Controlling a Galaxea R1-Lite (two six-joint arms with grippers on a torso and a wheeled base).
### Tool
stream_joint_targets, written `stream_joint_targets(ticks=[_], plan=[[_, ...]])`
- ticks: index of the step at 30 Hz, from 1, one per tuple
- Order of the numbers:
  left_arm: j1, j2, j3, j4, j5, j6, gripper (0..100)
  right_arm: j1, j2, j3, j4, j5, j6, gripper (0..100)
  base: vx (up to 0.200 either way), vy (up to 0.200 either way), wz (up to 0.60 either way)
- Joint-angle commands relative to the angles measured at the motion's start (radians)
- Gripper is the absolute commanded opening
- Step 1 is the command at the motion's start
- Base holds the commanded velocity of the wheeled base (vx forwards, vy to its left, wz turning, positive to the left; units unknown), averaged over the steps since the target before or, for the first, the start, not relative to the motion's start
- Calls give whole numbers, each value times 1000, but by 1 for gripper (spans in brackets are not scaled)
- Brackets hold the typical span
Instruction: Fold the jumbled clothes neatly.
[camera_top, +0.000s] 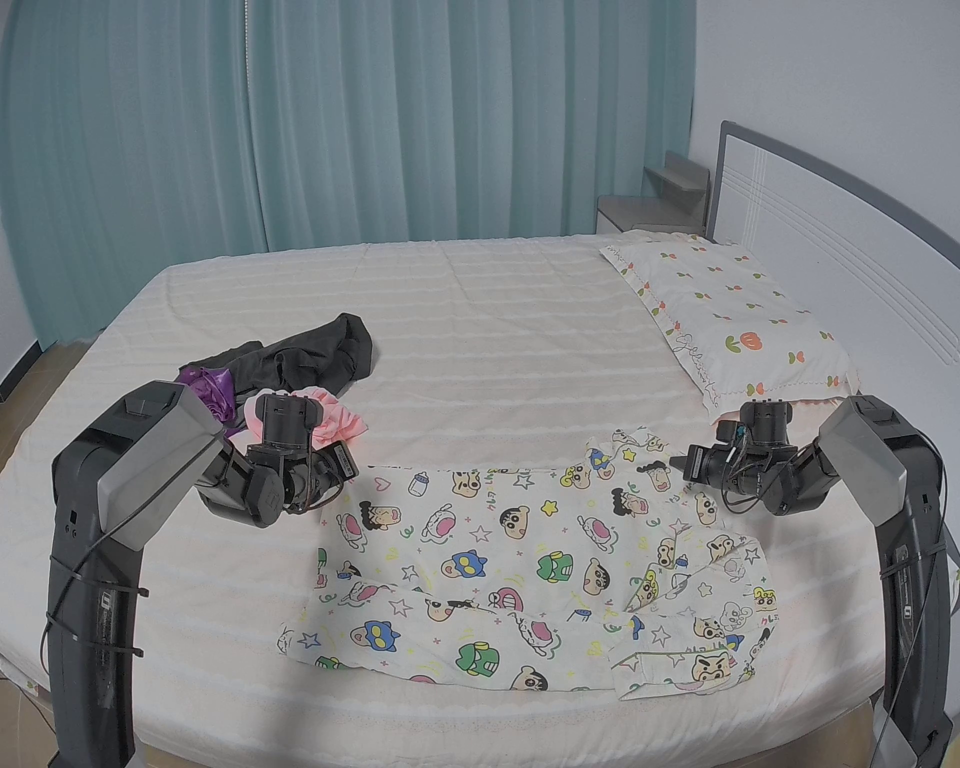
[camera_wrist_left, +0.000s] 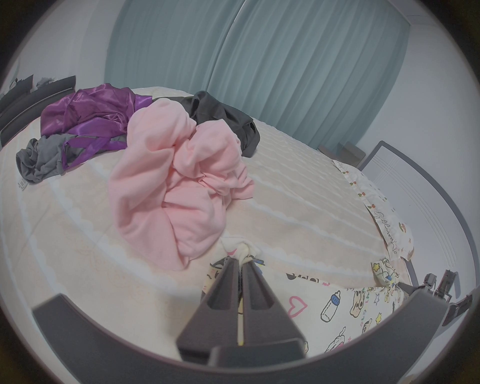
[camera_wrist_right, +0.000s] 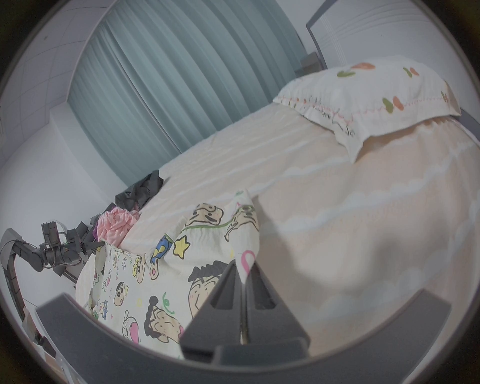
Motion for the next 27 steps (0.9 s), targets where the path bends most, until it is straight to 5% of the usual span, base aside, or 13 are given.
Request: stream_joint_targets(ticks=[1,27], plan=[[-2,-5,-5,-6,5,0,0,-8,-8,37,-48,1,1,0,0,0,0],[-36,2,-143,65,55,12,0,-18,-37,71,-96,4,27,0,0,0,0]])
